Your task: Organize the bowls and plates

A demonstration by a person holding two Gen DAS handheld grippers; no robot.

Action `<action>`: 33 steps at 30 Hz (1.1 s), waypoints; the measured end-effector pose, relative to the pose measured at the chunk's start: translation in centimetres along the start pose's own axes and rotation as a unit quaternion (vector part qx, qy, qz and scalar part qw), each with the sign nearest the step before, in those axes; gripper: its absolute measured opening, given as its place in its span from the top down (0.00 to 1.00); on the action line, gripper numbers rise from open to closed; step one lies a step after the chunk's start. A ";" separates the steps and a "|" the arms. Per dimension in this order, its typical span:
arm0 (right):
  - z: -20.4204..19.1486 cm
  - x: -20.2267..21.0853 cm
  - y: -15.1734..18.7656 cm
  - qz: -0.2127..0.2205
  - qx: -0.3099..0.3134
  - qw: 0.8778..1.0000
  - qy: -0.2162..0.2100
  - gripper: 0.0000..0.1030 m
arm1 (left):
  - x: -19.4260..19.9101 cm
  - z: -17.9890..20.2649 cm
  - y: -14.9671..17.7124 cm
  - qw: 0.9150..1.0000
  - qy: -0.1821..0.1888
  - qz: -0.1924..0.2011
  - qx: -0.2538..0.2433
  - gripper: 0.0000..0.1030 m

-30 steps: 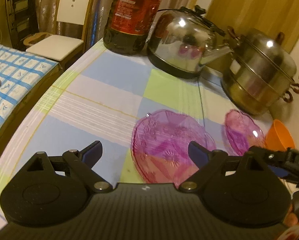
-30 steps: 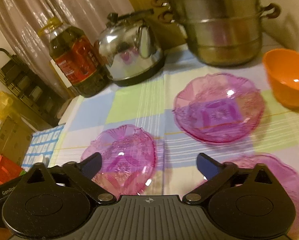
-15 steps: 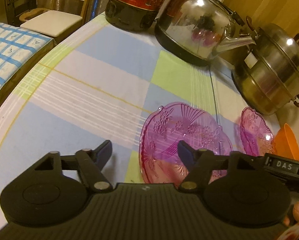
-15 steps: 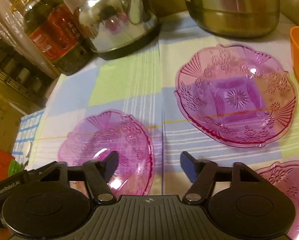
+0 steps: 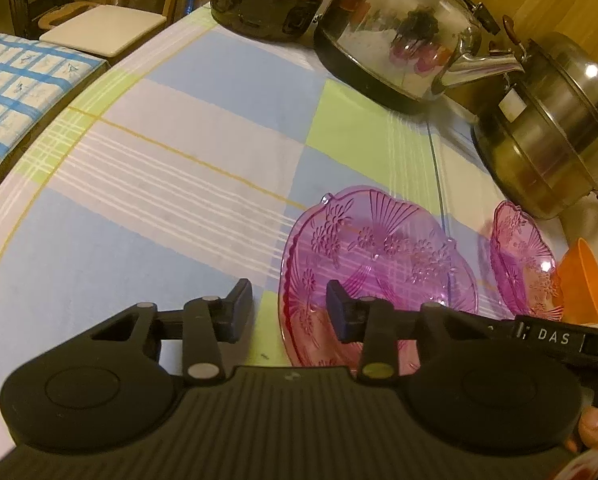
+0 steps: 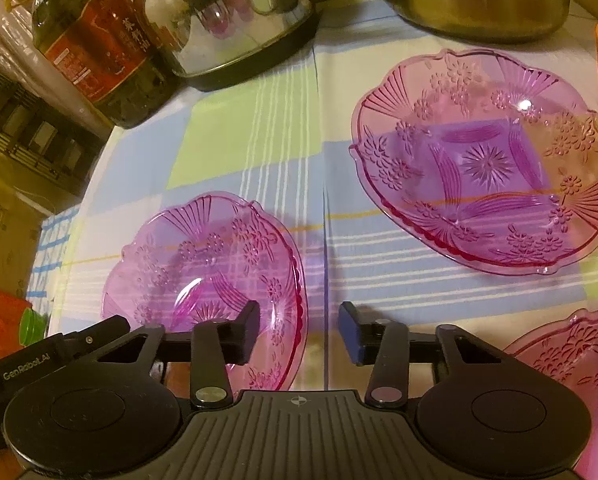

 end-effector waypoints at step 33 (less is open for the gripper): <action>-1.3 2.5 -1.0 0.037 0.011 0.999 -0.007 0.93 | 1.6 1.2 -0.4 1.000 0.001 0.024 -0.009 0.91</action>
Point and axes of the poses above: each gripper's, at about its wrist camera, not at the fingertips, and x roughly against the way its jaws point, z to its right, y to its underside, the point moved 2 cm from there along -x, roughly the way its jaws point, and after that the axes turned 6 degrees about z, right-handed, at the moved point
